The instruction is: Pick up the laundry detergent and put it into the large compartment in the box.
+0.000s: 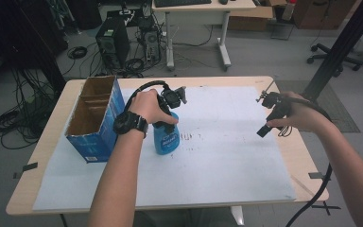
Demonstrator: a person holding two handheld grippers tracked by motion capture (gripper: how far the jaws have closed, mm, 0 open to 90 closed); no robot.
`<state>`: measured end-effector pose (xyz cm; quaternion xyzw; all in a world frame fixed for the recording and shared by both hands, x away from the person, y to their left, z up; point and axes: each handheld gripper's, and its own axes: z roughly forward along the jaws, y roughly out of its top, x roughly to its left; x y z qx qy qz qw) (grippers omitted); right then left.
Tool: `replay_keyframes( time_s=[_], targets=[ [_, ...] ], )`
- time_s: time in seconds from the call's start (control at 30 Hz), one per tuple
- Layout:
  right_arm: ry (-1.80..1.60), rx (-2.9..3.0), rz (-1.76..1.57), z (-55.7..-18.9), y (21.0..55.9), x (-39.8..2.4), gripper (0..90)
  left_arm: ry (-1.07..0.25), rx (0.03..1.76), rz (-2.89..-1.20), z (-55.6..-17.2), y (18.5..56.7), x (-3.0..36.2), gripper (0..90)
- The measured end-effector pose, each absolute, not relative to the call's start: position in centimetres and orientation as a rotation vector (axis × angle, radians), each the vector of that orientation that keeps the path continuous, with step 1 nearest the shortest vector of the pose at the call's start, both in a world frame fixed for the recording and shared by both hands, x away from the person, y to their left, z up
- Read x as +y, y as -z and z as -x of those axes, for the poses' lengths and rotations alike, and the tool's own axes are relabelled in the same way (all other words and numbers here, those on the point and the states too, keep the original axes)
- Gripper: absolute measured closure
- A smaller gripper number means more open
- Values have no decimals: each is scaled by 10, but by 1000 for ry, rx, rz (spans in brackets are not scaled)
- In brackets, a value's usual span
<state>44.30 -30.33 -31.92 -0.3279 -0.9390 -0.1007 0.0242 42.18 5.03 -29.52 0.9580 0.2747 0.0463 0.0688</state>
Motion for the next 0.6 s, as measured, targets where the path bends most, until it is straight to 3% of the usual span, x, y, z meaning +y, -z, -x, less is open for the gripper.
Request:
replay_keyframes(
  time_s=[0.6],
  targets=[
    [309,-2902,1013,-443,321,-306,118,-71,924,-2871,-424,295,51,372]
  ],
)
